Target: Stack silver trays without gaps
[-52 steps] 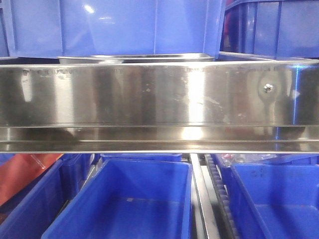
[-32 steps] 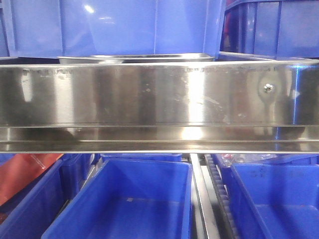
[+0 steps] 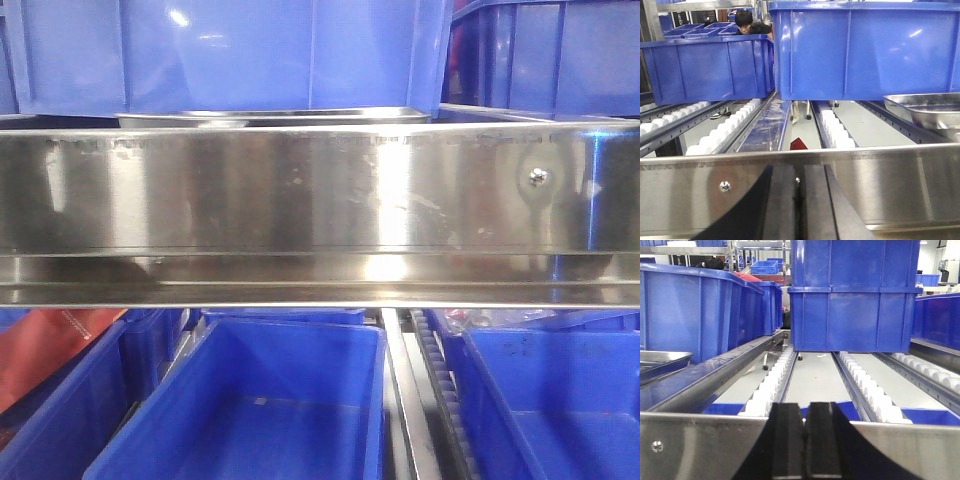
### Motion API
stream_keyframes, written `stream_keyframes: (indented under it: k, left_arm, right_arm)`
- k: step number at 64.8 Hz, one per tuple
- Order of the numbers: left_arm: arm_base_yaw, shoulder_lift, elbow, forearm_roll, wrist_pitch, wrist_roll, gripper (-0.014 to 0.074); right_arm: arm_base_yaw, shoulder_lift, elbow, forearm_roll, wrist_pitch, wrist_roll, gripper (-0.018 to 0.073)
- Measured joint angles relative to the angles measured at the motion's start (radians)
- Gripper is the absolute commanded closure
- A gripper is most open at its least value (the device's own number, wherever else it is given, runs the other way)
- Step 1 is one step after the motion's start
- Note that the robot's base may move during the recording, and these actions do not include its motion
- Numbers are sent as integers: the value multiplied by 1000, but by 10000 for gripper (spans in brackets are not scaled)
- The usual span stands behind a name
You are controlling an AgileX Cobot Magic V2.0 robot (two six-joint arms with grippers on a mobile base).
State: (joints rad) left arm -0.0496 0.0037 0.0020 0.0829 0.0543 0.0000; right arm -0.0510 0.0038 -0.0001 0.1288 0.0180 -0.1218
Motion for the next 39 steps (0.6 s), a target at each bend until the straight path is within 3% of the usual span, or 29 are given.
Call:
stream_keyframes:
  k: [22, 29, 39]
  left_arm:
    - [0, 0, -5, -10, -105, 0, 608]
    - [0, 0, -77, -18, -54, 0, 608]
    - [0, 7, -239, -18, 72, 0, 608]
  right_arm:
    - [0, -2, -11, 1, -91, 16, 638]
    - [0, -2, -88, 1, -79, 43, 638]
    - [0, -2, -248, 1, 110, 50, 638]
